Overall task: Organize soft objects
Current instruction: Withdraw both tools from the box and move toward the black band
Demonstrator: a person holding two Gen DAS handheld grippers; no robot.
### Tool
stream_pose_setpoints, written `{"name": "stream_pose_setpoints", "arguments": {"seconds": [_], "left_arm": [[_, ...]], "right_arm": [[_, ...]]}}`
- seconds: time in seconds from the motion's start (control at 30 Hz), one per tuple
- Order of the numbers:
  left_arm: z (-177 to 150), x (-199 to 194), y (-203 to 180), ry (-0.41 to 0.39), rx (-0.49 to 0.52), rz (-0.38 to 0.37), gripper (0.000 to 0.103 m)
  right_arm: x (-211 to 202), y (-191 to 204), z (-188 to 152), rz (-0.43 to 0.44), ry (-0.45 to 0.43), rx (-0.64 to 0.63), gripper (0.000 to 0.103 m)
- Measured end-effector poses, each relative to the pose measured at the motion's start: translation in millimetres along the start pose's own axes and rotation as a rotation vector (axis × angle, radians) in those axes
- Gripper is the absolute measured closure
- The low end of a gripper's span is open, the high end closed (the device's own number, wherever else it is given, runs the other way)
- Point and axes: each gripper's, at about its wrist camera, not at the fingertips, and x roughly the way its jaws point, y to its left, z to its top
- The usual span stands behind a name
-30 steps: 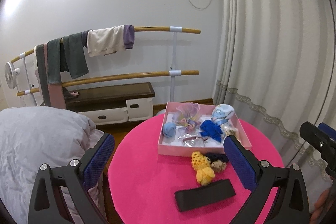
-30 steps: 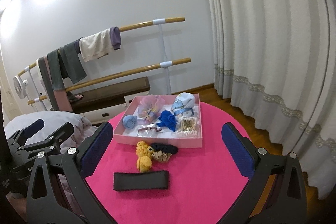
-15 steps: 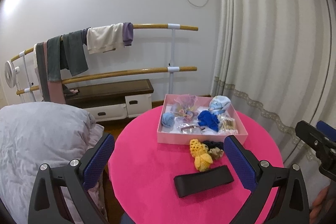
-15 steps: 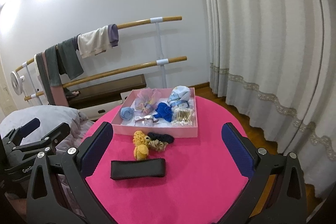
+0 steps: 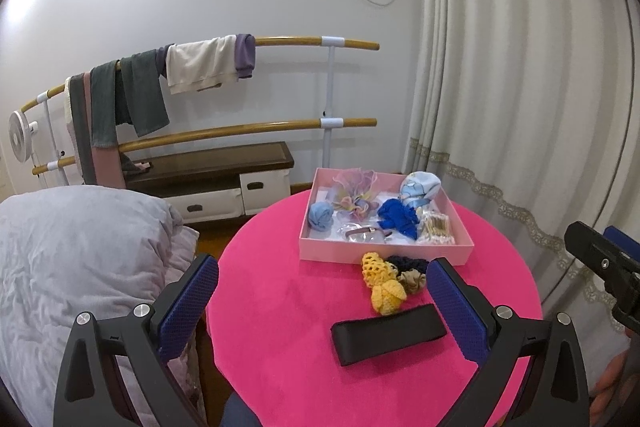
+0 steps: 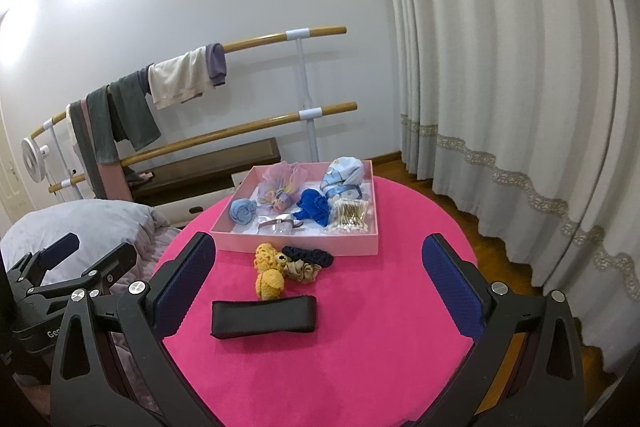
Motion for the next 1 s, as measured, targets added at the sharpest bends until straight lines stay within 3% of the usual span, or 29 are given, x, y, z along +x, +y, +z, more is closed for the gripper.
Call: {"name": "stream_pose_setpoints", "arguments": {"seconds": [0.57,1.0], "left_arm": [[-5.0,14.1,2.5,0.004,-0.032,0.012,0.000],[-12.1,64.8,5.4,0.095,-0.027,0.001,0.000]], "right_arm": [[3.2,-2.2,3.3,-0.009,0.001,0.007,0.000],[37.6,-10.7,-0.5,-0.024,0.068,0.025,0.000]]}}
